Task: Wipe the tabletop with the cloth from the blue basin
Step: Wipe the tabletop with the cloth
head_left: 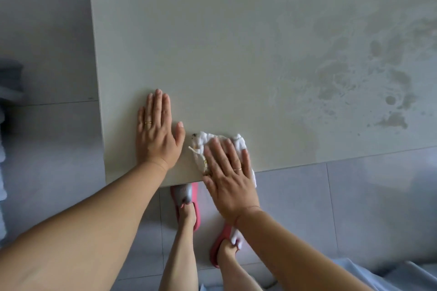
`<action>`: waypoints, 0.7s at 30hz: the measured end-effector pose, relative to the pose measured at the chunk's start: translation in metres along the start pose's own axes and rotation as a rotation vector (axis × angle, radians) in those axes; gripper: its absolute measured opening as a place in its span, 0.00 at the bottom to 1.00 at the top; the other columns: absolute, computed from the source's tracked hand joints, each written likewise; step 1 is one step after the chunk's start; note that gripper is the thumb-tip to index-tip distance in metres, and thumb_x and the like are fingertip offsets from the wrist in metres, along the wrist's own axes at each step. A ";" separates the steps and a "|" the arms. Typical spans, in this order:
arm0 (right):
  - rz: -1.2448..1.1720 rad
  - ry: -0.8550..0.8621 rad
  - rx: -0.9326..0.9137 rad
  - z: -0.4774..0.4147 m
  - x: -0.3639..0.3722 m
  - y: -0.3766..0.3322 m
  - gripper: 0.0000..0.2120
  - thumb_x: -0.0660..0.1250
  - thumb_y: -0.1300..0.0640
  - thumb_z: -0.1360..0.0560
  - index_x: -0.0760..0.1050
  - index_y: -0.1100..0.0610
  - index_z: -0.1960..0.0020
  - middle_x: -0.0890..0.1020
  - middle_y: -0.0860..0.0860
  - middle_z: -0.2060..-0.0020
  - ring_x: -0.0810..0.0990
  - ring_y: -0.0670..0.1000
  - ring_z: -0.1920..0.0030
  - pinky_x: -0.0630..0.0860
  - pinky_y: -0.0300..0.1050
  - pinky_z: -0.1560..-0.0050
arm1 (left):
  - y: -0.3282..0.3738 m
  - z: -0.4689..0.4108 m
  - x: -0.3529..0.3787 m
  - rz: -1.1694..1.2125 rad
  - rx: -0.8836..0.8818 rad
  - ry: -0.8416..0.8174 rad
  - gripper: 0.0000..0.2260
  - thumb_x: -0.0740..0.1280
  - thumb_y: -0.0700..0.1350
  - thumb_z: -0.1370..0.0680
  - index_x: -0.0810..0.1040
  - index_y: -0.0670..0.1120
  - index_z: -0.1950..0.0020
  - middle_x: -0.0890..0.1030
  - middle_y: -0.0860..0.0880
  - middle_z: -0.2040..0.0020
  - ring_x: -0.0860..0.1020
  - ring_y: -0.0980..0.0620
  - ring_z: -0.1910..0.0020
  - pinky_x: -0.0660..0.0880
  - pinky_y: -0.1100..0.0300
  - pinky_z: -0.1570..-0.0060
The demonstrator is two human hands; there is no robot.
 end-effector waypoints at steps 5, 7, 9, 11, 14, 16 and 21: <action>0.088 0.044 0.096 0.010 -0.030 0.135 0.27 0.49 0.45 0.21 0.53 0.51 0.25 0.57 0.50 0.25 0.53 0.52 0.24 0.49 0.56 0.26 | 0.002 0.000 -0.004 0.002 -0.065 0.000 0.30 0.49 0.50 0.24 0.55 0.39 0.23 0.54 0.41 0.22 0.53 0.43 0.23 0.47 0.46 0.25; 0.072 0.034 0.283 0.018 -0.045 0.196 0.28 0.46 0.43 0.22 0.50 0.50 0.24 0.54 0.49 0.24 0.49 0.50 0.24 0.45 0.54 0.25 | 0.013 -0.006 -0.007 0.039 -0.126 0.019 0.31 0.53 0.49 0.25 0.56 0.39 0.23 0.54 0.41 0.22 0.52 0.42 0.23 0.44 0.46 0.25; 0.027 0.042 0.489 0.024 -0.050 0.229 0.29 0.42 0.42 0.23 0.46 0.48 0.24 0.51 0.48 0.23 0.45 0.49 0.24 0.41 0.53 0.25 | 0.042 -0.020 -0.010 0.078 -0.105 0.043 0.31 0.56 0.49 0.25 0.56 0.40 0.23 0.54 0.41 0.22 0.52 0.42 0.23 0.43 0.48 0.26; -0.054 0.101 0.750 0.025 -0.047 0.229 0.30 0.41 0.42 0.24 0.44 0.48 0.24 0.47 0.49 0.23 0.42 0.50 0.24 0.39 0.55 0.26 | 0.075 -0.039 -0.007 0.104 -0.043 0.046 0.30 0.57 0.50 0.23 0.55 0.41 0.23 0.54 0.42 0.22 0.52 0.42 0.23 0.44 0.49 0.26; -0.053 0.103 0.635 0.007 -0.029 0.155 0.29 0.41 0.43 0.23 0.40 0.48 0.25 0.44 0.47 0.24 0.39 0.51 0.24 0.36 0.56 0.27 | 0.099 -0.056 0.006 0.096 -0.018 0.023 0.29 0.56 0.52 0.21 0.53 0.43 0.22 0.52 0.43 0.22 0.51 0.44 0.23 0.44 0.49 0.25; 0.010 0.062 0.279 0.000 -0.020 0.103 0.28 0.47 0.44 0.22 0.48 0.49 0.24 0.49 0.47 0.24 0.46 0.52 0.24 0.40 0.56 0.26 | 0.099 -0.057 0.011 0.090 -0.017 0.033 0.30 0.55 0.53 0.21 0.54 0.42 0.23 0.54 0.43 0.22 0.52 0.44 0.23 0.46 0.48 0.25; 0.157 -0.035 -0.084 -0.022 -0.037 0.154 0.28 0.48 0.43 0.22 0.49 0.48 0.24 0.54 0.48 0.24 0.49 0.52 0.24 0.45 0.54 0.25 | 0.100 -0.057 0.010 0.080 -0.022 0.041 0.30 0.54 0.53 0.23 0.56 0.42 0.23 0.55 0.43 0.22 0.53 0.44 0.23 0.49 0.47 0.25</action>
Point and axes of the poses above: each hand's wrist, its own z-axis away from the middle knuckle, its own x-axis out of the palm, y = z × x, the point moved 10 cm from there along -z, towards the middle knuckle
